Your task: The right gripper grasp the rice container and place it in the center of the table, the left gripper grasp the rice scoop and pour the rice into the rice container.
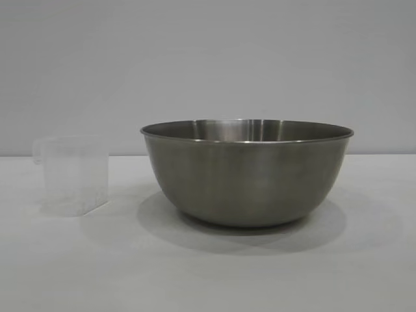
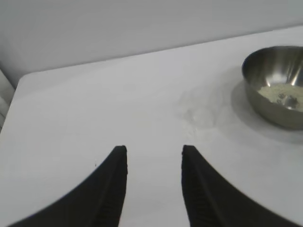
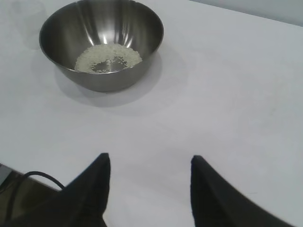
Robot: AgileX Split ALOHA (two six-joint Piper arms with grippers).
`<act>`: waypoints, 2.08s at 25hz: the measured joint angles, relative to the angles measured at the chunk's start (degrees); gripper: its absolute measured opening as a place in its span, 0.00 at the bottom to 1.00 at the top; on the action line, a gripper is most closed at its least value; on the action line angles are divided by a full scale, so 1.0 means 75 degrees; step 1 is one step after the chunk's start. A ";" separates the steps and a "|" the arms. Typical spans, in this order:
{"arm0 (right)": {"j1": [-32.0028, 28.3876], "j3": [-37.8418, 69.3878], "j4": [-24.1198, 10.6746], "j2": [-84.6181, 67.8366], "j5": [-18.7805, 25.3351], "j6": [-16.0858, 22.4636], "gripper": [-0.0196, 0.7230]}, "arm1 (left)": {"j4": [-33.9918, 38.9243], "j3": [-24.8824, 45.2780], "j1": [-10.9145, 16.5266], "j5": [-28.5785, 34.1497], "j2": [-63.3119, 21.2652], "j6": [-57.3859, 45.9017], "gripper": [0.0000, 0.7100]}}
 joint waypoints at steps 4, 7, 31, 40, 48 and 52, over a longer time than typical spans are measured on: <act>0.0000 0.0000 0.0000 0.0000 0.0000 0.0000 0.52 | 0.0058 0.0048 0.0000 0.0000 0.0000 -0.0044 0.32; 0.0000 0.0000 0.0000 0.0000 0.0000 0.0000 0.52 | 0.0062 0.0048 0.0000 0.0000 0.0000 -0.0057 0.32; -0.1725 0.0000 0.0015 -0.0449 0.0037 -0.0014 0.46 | 0.0076 0.0048 0.0148 -0.0014 0.0000 -0.0061 0.32; -0.3144 0.0000 0.0062 -0.0449 0.0037 -0.0014 0.46 | 0.0076 0.0048 0.0596 -0.0014 0.0000 -0.0061 0.32; -0.3207 0.0000 0.0062 -0.0449 0.0037 -0.0024 0.46 | 0.0076 0.0048 0.0905 -0.0014 0.0000 -0.0061 0.32; -0.3235 0.0000 0.0062 -0.0449 0.0037 -0.0024 0.46 | 0.0076 0.0048 0.0970 -0.0014 0.0000 -0.0061 0.32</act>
